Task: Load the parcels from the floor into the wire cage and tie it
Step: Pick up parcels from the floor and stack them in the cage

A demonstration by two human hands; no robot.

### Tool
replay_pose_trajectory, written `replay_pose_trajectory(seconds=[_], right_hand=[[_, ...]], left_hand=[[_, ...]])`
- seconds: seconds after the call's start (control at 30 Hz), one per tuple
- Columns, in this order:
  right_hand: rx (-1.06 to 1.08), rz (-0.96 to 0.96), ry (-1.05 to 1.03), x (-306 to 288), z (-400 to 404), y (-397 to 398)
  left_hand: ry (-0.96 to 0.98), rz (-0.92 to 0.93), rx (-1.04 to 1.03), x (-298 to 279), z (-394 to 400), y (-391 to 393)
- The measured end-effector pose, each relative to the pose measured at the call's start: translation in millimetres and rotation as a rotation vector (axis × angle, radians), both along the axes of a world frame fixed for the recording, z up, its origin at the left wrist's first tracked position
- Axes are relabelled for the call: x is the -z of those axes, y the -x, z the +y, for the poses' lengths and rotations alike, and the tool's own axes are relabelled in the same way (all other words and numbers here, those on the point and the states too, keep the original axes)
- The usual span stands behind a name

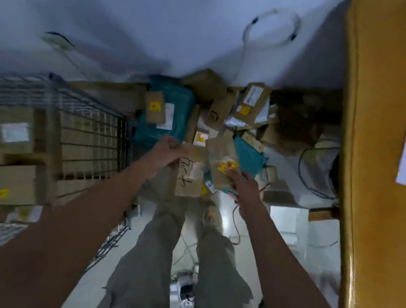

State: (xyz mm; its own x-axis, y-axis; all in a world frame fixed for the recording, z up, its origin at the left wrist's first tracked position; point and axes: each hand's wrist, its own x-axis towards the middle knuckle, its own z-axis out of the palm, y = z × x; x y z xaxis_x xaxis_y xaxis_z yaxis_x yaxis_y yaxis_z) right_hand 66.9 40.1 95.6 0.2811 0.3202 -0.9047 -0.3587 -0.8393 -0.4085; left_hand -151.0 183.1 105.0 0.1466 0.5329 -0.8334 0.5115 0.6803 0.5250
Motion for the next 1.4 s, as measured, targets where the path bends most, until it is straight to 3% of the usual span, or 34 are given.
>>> replay_pose_trajectory(seconds=[0.17, 0.4, 0.67, 0.87, 0.97, 1.1, 1.23, 1.4], right_hand=[[-0.163, 0.139, -0.189, -92, 14, 45], [-0.473, 0.221, -0.329, -155, 6, 129], [-0.779, 0.220, -0.367, -200, -12, 261], [-1.040, 0.030, -0.520, -227, -43, 393], [-1.120, -0.222, -0.636, -234, -60, 442], [-1.324, -0.629, -0.712, -239, -81, 486], [-1.452, -0.857, -0.600, -240, -84, 511], [-1.525, -0.868, -0.551, -218, -56, 538]], left_hand=[[-0.218, -0.005, -0.384, -89, -26, 48], [-0.262, 0.197, -0.311, -145, -111, 141], [-0.402, 0.100, -0.614, -200, -215, 269], [-0.423, 0.287, -0.797, -216, -274, 391], [-0.503, 0.354, -0.811, -219, -298, 450], [-0.498, 0.363, -0.750, -218, -307, 506], [-0.538, 0.300, -0.616, -209, -293, 530], [-0.515, 0.314, -0.472, -191, -259, 542]])
